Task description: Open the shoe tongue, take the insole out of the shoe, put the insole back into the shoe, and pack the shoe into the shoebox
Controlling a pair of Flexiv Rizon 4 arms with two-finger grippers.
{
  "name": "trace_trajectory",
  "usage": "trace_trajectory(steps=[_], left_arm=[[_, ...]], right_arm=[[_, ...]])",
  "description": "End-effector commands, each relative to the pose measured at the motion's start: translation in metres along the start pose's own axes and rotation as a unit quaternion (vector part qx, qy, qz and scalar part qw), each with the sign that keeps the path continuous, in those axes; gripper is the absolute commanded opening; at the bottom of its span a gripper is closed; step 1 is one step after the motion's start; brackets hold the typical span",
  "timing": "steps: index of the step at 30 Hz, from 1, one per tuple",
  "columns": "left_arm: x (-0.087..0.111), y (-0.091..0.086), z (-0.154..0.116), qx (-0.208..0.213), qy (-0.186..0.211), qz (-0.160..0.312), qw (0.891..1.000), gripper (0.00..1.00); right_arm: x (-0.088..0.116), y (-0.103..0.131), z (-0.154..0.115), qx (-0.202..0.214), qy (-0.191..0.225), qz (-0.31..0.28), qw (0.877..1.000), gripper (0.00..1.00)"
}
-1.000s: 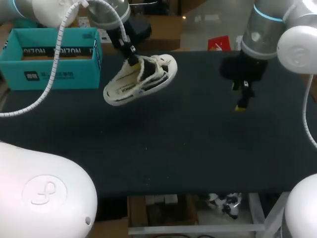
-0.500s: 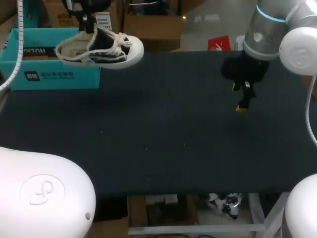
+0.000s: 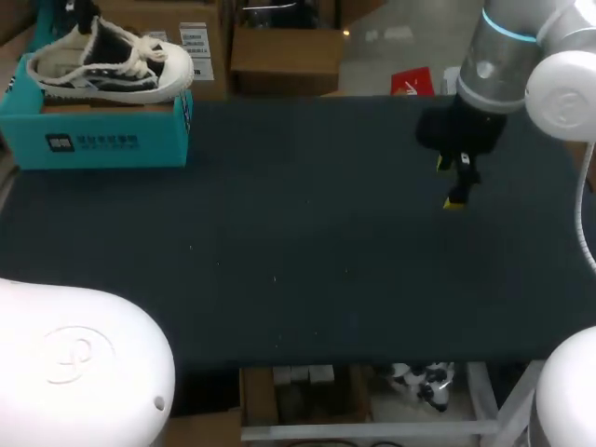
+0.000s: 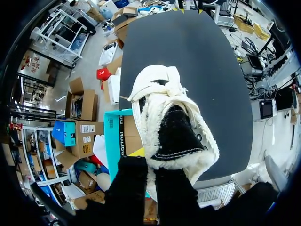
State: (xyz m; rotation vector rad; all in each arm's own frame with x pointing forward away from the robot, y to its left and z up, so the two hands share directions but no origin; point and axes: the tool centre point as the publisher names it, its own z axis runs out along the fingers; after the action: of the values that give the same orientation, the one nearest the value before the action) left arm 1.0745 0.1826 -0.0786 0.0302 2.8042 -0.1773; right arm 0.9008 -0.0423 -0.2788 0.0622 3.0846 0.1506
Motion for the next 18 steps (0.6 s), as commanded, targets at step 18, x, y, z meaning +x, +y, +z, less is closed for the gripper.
trace_trajectory(steps=[18], left_arm=[[-0.071,0.129,0.07,0.057,0.019,-0.031,0.998,0.0]], right_arm=[[0.0,0.0,0.001,0.0,-0.001,0.0,1.0,1.0]])
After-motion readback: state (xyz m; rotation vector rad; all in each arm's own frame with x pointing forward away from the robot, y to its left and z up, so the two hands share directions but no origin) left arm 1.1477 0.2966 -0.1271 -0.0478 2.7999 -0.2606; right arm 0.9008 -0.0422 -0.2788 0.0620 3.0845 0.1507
